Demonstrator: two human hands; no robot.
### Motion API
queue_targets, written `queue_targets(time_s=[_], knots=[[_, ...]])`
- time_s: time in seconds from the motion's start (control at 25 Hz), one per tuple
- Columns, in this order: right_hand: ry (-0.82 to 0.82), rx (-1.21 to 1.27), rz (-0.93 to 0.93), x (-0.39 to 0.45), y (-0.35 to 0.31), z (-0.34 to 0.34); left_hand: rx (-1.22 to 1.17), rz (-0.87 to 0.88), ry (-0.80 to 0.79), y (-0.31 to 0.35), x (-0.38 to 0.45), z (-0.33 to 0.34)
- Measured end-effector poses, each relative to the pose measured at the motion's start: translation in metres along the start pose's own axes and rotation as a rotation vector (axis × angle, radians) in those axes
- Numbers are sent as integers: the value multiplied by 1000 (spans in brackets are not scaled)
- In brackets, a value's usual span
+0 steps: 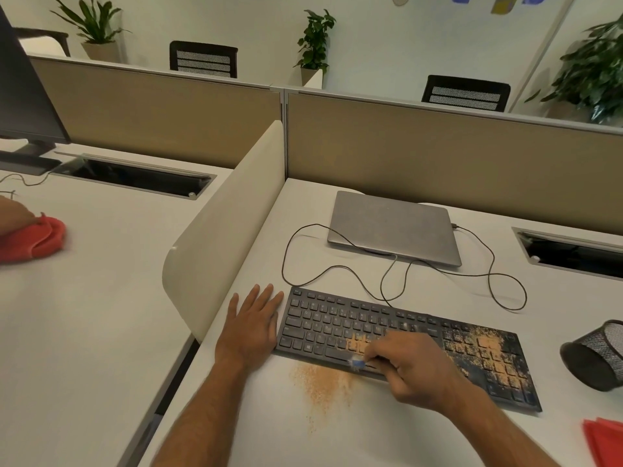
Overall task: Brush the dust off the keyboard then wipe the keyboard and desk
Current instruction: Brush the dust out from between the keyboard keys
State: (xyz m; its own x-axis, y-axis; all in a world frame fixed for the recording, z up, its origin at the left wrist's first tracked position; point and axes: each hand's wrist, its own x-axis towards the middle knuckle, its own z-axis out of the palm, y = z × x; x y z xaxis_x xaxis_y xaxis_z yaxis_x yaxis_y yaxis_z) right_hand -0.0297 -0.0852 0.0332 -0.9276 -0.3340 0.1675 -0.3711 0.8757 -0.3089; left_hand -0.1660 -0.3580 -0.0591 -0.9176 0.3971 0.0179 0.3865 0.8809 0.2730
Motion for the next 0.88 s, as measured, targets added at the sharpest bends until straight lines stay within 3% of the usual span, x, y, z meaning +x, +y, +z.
queue_targets(time_s=[0.32,0.48,0.88], knots=[[84,135,80,-14,11,-18,0,2,-9,-3,2,3],[14,32,29,-22,6,-6,-2,1,-14,-2,2,3],[17,-33,220,-58,18,-26,-9,-2,-3,-3,2,4]])
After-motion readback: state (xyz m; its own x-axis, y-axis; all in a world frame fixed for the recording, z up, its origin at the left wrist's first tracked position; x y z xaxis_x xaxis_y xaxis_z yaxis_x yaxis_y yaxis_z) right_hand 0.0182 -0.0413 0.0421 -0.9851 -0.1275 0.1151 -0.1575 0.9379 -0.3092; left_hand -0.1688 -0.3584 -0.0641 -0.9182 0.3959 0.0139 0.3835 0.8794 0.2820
